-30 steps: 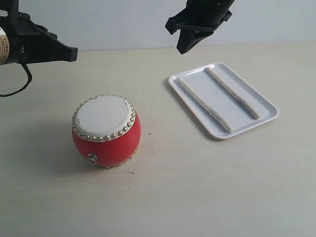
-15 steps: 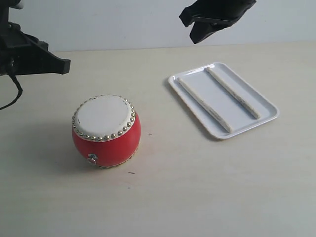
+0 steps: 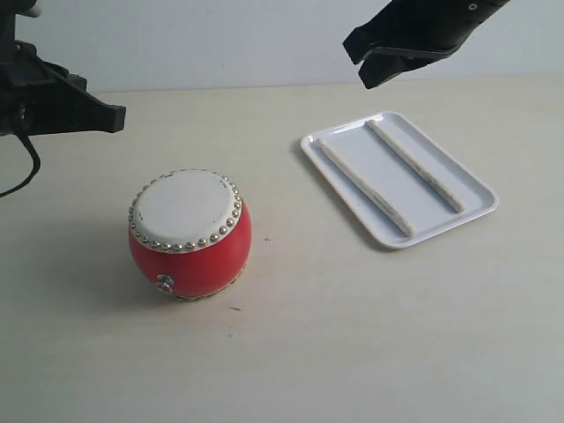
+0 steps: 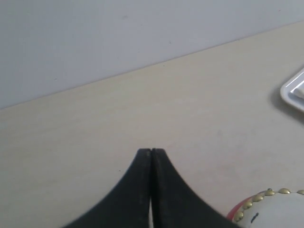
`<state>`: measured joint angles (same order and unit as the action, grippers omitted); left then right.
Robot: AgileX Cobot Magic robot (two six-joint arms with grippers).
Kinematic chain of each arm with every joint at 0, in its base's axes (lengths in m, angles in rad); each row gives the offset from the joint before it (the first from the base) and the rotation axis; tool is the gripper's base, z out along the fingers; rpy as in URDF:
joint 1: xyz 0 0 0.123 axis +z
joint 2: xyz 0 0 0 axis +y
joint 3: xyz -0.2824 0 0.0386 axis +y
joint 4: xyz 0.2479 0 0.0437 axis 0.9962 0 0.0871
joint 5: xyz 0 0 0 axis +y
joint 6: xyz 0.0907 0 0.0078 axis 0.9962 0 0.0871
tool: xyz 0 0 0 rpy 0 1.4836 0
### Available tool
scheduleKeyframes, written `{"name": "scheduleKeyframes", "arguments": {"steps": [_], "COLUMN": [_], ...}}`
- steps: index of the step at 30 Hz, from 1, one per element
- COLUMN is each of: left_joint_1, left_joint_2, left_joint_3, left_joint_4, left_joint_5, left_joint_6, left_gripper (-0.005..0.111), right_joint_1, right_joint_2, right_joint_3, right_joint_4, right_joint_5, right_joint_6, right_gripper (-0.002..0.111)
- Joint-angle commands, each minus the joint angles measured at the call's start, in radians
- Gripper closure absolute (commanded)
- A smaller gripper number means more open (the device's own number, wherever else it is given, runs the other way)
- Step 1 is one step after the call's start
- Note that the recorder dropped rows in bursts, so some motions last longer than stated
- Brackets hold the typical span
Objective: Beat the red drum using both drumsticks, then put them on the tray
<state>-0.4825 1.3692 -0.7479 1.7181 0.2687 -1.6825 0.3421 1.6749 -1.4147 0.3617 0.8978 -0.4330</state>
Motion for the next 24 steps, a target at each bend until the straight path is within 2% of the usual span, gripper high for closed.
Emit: {"name": "scheduleKeyframes", "arguments": {"steps": [1,10,14,16,17,19,21,24], "left_joint_1": [-0.005,-0.005,0.014,0.084,0.148,0.269,0.390,0.520], "left_joint_2": [-0.010,-0.016,-0.152,-0.283,-0.381,-0.531,-0.697,-0.941], "left_joint_3": [0.003,0.003,0.003,0.005,0.017,0.070,0.149,0.271], "left_joint_4": [-0.006,-0.006,-0.050,-0.177,-0.251,-0.286,-0.288,-0.288], "left_joint_5": [0.011,0.005,-0.059,-0.197,-0.285,-0.407,-0.457,-0.421], "left_joint_6": [0.001,0.003,-0.002,-0.002,-0.002,-0.056,-0.144,-0.211], "left_gripper": [0.107,0.107,0.107,0.107,0.107,0.107,0.107,0.107], "right_joint_1": [-0.001,-0.001,-0.001,-0.001,-0.001,-0.001,-0.001,-0.001], "right_joint_2": [-0.011,-0.011,-0.011,-0.011,-0.011,-0.011,-0.011,-0.011], "right_joint_3": [0.003,0.003,0.003,0.003,0.003,0.003,0.003,0.003], "right_joint_4": [0.005,0.005,0.005,0.005,0.005,0.005,0.005,0.005], "right_joint_5": [-0.012,-0.015,-0.015,-0.015,-0.015,-0.015,-0.015,-0.015], "right_joint_6": [-0.010,-0.010,-0.010,-0.010,-0.010,-0.010,-0.010,-0.010], "right_gripper": [0.108,0.108,0.108,0.108,0.108,0.108,0.108,0.108]}}
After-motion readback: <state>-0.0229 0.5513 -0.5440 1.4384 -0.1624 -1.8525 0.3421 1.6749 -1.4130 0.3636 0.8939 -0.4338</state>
